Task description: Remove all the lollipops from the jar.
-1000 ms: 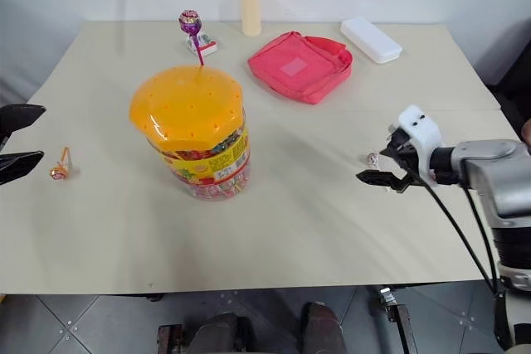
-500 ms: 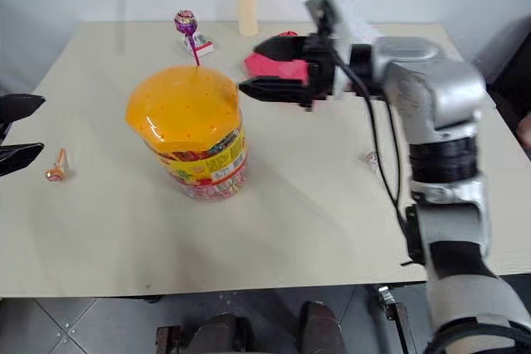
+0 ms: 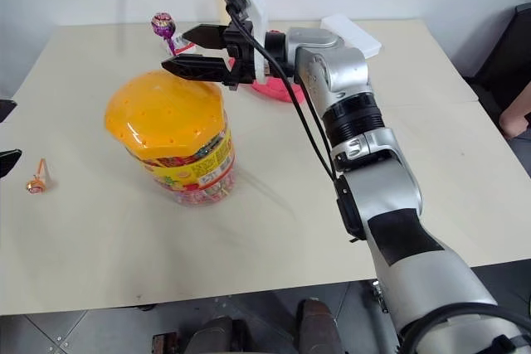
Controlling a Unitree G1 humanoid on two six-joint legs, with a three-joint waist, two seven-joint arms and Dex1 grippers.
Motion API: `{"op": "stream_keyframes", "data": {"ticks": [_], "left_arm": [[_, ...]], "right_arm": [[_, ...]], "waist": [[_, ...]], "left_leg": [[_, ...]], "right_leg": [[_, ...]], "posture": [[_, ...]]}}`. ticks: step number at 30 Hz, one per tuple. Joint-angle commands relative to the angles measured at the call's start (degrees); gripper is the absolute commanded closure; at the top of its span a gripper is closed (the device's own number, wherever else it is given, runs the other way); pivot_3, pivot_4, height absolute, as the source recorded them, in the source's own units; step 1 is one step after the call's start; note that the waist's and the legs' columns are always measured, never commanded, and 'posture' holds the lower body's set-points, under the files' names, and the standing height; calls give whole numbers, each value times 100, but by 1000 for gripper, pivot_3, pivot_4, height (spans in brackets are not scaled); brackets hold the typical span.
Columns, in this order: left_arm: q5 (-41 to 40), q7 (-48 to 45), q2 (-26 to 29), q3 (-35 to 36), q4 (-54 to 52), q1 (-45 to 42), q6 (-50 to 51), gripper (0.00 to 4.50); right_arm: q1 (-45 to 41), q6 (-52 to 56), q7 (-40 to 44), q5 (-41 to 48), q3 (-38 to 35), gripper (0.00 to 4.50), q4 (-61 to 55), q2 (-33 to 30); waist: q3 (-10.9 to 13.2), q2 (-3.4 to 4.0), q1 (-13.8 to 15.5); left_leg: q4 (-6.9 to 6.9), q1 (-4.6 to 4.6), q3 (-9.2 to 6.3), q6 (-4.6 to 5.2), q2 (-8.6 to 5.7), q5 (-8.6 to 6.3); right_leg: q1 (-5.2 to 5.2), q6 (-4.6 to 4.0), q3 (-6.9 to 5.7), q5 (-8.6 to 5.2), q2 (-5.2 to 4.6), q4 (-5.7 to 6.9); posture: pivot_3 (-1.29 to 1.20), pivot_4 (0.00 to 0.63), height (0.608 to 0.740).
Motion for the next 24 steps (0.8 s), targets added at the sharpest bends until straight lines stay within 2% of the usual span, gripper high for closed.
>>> {"op": "stream_keyframes", "data": {"ticks": [1, 4, 16, 24], "left_arm": [[-229, 150, -90, 437, -408, 209, 41, 0], [-283, 266, -215, 615, -640, 427, 57, 0], [-470, 428, -302, 736, -898, 707, 49, 0], [-398, 362, -171, 257, -581, 280, -14, 0]], "right_arm": [[-435, -368, 41, -98, -206, 8, 427, 275], [-644, -593, -31, -254, -232, 550, 770, 506], [-1102, -968, -209, -255, -804, 4472, 875, 528], [-1631, -894, -861, -176, -1402, 4472, 833, -75]], "waist": [[0, 0, -10], [0, 0, -28], [0, 0, -18], [0, -1, 20]], "left_leg": [[-1, 0, 0, 0, 0, 0], [-4, 2, -6, -1, 1, 0], [-10, 2, -15, -2, -1, -1], [-12, 3, -10, -2, -4, -1]], "right_leg": [[0, 0, 2, 0, 0, 0], [0, 0, 8, 0, 0, 0], [0, 0, 15, 0, 0, -1], [2, 0, 17, 0, 0, 0]], "posture": [[0, 150, 740], [0, 150, 740], [0, 150, 740], [0, 150, 740]]}}
